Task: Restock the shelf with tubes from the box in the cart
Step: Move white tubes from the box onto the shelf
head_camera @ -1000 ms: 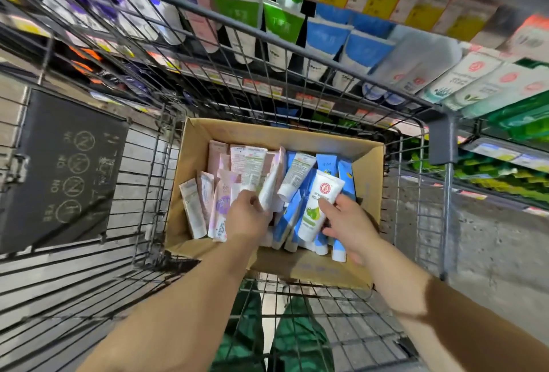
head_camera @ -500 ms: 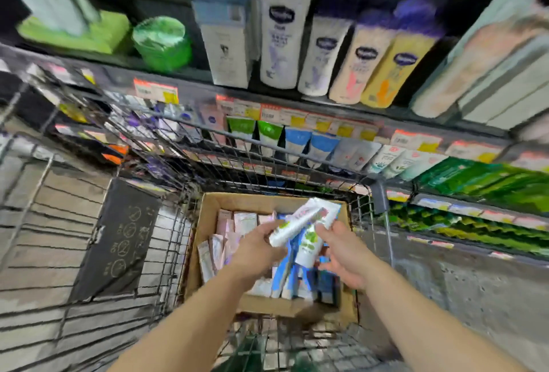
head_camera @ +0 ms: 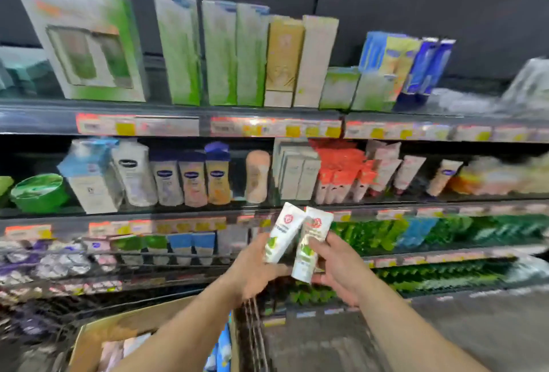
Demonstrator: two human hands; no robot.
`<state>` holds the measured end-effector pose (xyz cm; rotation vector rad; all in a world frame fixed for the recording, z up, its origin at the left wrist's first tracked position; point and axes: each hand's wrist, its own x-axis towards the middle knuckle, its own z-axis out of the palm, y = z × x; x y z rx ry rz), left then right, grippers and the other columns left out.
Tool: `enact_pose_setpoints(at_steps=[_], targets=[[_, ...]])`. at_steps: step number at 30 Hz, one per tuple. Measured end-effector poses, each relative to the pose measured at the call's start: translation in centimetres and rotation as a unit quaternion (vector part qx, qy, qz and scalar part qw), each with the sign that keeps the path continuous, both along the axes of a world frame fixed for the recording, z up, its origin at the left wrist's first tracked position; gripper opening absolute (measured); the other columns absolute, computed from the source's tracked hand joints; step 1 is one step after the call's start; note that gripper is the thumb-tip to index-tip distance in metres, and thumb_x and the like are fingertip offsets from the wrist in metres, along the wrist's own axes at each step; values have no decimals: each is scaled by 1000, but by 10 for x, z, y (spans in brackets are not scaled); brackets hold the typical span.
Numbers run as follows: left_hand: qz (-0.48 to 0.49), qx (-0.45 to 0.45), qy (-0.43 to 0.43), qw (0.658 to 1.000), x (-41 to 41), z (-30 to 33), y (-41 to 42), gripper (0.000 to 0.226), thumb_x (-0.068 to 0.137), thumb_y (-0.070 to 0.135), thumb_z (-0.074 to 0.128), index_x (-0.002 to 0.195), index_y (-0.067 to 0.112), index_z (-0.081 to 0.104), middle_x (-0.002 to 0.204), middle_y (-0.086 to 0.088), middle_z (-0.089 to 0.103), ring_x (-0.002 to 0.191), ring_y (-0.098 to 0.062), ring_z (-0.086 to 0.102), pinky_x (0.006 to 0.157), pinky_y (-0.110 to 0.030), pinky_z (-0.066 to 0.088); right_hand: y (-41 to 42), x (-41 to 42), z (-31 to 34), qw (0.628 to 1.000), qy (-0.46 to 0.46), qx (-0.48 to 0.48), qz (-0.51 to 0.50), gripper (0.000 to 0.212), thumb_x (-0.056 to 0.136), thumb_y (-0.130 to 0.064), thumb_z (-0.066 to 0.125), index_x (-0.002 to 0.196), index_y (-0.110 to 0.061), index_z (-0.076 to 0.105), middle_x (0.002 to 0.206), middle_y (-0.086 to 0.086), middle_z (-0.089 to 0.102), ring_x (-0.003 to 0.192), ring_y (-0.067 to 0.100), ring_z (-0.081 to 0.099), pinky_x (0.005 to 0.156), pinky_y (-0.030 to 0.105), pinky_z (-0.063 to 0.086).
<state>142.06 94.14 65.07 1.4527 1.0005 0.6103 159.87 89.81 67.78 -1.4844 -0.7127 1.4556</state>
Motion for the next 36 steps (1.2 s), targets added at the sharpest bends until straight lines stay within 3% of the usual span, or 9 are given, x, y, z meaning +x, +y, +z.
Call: enact_pose_setpoints(at_steps=[3,7,11,14,16,21,29,33,36], targets=[[18,-32,-54,998,95,27,-22,36,92,1,58,122,21,52,98,6,67,76,7,64,63,-13,49,-35,89,32,999,-5,39,-32,21,98,-18,54,119,-18,57,114,7,70,100,27,67,83,48,56],[-30,-54,-109,992,220,63,-62,26,98,14,51,115,34,52,116,11,63,102,-7,63,74,-27,51,-89,206,70,993,-58,74,-74,32,92,-10,63,122,-18,54,118,7,67,105,29,66,86,52,55],[-87,4,-143,986,318,93,-91,25,95,10,58,112,27,57,107,7,70,90,-7,68,68,-19,52,-137,299,97,982,-97,92,-135,33,88,-9,68,116,-21,56,113,4,69,104,28,67,92,53,52],[-119,29,-141,982,371,106,-97,31,91,15,65,119,23,56,115,-2,69,102,-20,67,84,-40,54,-157,349,106,975,-117,102,-159,38,87,-13,70,122,-17,56,116,3,69,106,26,66,95,57,49],[-131,29,-143,981,400,115,-94,34,91,10,64,121,21,54,114,-6,69,100,-24,66,82,-42,51,-163,376,109,970,-119,109,-182,37,87,-15,70,122,-19,58,114,1,70,106,26,66,96,57,49],[-148,35,-137,979,464,126,-73,36,88,15,69,118,29,53,111,10,69,99,-8,66,74,-24,51,-149,435,113,960,-115,141,-213,30,91,-10,64,118,-22,56,116,7,67,105,27,65,91,52,53],[-116,62,-137,982,570,157,17,36,82,6,73,109,26,57,103,2,72,96,-21,70,87,-46,56,-73,553,148,937,-175,185,-239,25,90,-10,65,110,-23,59,110,8,68,101,30,66,92,55,51],[-115,121,-133,977,624,196,68,37,81,13,76,104,32,55,104,11,68,93,-6,66,77,-27,55,-31,617,176,919,-213,213,-254,25,88,-14,68,111,-22,61,108,6,71,101,27,67,91,49,54],[-113,150,-135,973,659,216,98,38,80,16,77,104,33,54,106,7,70,95,-11,67,82,-36,57,-8,660,193,906,-240,228,-264,26,88,-14,68,112,-19,60,109,8,70,99,26,67,85,40,57]])
